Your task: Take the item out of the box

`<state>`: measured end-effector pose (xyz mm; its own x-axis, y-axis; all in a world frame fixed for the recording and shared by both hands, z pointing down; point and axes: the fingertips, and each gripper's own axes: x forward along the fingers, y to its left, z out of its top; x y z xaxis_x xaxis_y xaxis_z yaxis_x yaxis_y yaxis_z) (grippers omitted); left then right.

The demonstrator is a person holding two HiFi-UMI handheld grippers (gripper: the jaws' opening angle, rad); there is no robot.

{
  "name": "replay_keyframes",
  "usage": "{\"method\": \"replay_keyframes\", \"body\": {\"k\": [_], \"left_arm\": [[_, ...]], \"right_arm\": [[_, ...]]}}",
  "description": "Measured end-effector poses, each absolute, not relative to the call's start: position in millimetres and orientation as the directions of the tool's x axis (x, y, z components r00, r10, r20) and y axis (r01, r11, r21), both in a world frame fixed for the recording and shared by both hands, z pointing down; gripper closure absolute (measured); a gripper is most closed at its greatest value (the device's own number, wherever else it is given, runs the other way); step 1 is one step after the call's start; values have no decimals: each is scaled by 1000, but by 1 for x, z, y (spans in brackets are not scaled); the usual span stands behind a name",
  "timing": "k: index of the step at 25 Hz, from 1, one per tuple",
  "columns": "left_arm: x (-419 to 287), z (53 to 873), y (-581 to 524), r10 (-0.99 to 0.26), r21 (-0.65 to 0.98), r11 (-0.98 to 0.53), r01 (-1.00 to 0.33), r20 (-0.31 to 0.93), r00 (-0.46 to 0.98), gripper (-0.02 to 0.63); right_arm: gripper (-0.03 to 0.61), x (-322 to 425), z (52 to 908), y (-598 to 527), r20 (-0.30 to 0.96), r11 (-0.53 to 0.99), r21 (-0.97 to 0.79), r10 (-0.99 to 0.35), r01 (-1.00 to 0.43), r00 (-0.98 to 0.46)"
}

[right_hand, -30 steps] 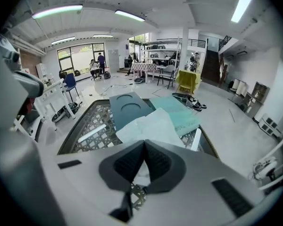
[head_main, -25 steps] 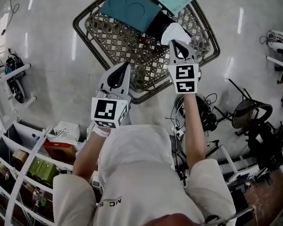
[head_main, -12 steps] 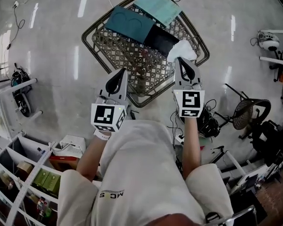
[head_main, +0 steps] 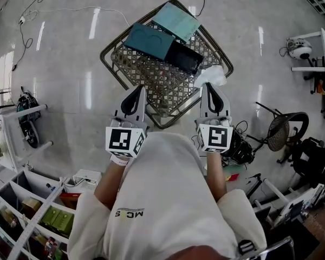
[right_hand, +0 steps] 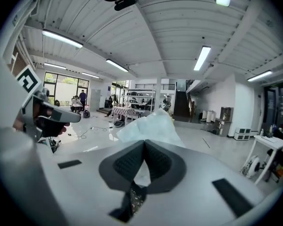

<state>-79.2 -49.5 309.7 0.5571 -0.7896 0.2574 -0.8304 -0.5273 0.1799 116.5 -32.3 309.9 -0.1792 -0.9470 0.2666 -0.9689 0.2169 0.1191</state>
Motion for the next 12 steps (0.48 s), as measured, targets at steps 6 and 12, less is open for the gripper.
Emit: {"method": "replay_keyframes", "body": {"k": [6,12], "left_arm": [[-88,291,-44,-798,169,-534,-828,221,560,589],[-95,286,-43,-801,164,-534,-829,213,559,589]], "right_arm": [[561,111,294,-13,225,202,113,-959,-973,-173],[560,108,299,-3,238,215,122,-954,-969,-182]]}}
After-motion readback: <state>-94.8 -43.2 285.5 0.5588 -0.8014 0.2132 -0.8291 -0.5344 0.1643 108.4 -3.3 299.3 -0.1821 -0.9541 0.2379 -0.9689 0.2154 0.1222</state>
